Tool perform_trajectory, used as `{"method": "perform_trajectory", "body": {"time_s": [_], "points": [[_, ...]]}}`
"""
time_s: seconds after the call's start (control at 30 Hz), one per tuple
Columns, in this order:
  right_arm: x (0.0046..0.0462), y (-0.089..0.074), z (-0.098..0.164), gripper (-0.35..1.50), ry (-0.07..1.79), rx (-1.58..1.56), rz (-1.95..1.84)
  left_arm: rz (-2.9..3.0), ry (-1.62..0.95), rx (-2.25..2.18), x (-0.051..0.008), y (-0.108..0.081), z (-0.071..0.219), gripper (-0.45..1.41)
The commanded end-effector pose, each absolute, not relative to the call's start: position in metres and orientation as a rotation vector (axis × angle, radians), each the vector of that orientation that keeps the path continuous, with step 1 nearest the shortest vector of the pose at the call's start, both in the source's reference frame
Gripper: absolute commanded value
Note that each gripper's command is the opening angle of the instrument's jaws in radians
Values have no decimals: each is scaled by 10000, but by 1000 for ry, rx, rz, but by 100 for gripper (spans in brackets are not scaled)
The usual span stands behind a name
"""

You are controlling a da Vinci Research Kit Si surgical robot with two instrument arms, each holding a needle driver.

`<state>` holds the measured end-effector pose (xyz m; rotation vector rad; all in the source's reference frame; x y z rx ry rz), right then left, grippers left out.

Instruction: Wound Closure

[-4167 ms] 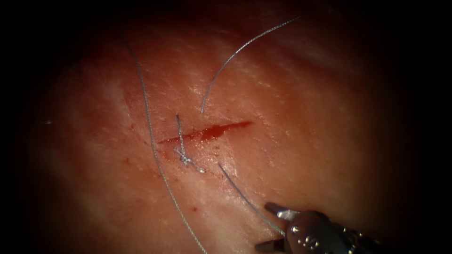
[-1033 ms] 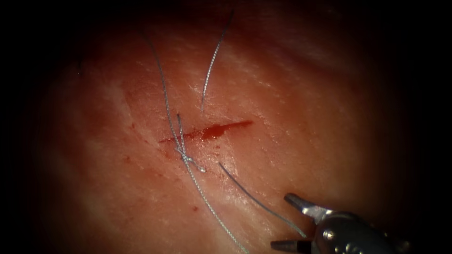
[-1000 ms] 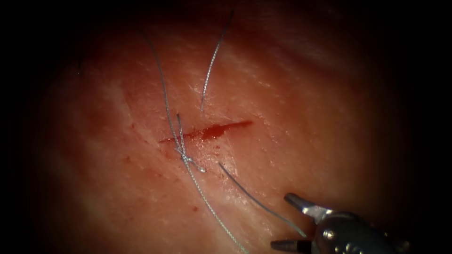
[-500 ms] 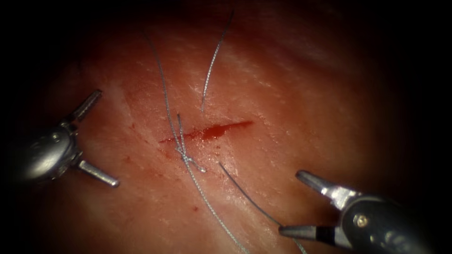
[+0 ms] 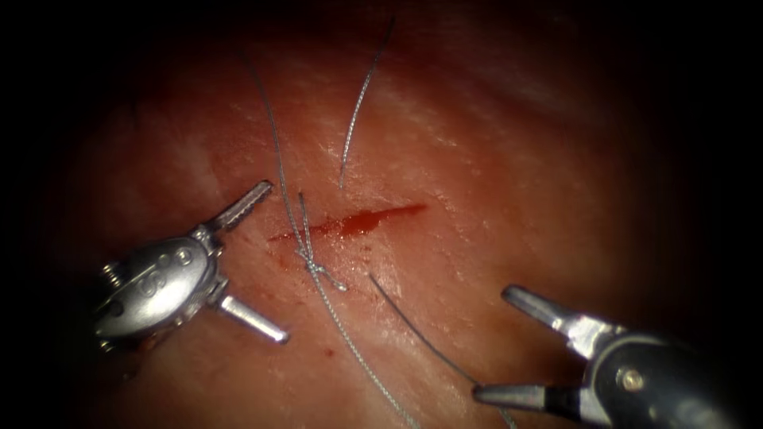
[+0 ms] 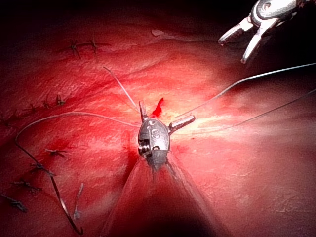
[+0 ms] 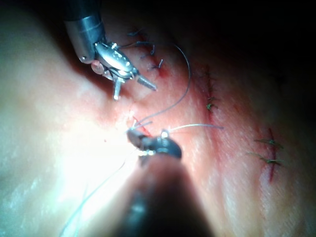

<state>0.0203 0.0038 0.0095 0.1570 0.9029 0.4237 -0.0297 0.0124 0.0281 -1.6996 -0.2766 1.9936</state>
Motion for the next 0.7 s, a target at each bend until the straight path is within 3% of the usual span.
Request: {"method": "perform_trajectory", "body": {"time_s": [0.03, 0.13, 0.33, 0.4, 0.7], "points": [[201, 45, 98, 133, 900, 152, 422, 2001, -279, -1697, -302, 125, 287, 99], [179, 52, 102, 131, 880, 144, 423, 2120, -252, -1742, -337, 106, 284, 86], [145, 69, 121, 131, 821, 100, 450, 2266, -237, -1791, -396, 78, 282, 84], [140, 72, 126, 131, 809, 93, 460, 2332, -210, -1772, -412, 72, 285, 74], [129, 76, 134, 131, 787, 79, 476, 2549, -75, -1661, -456, 53, 298, 74]]}}
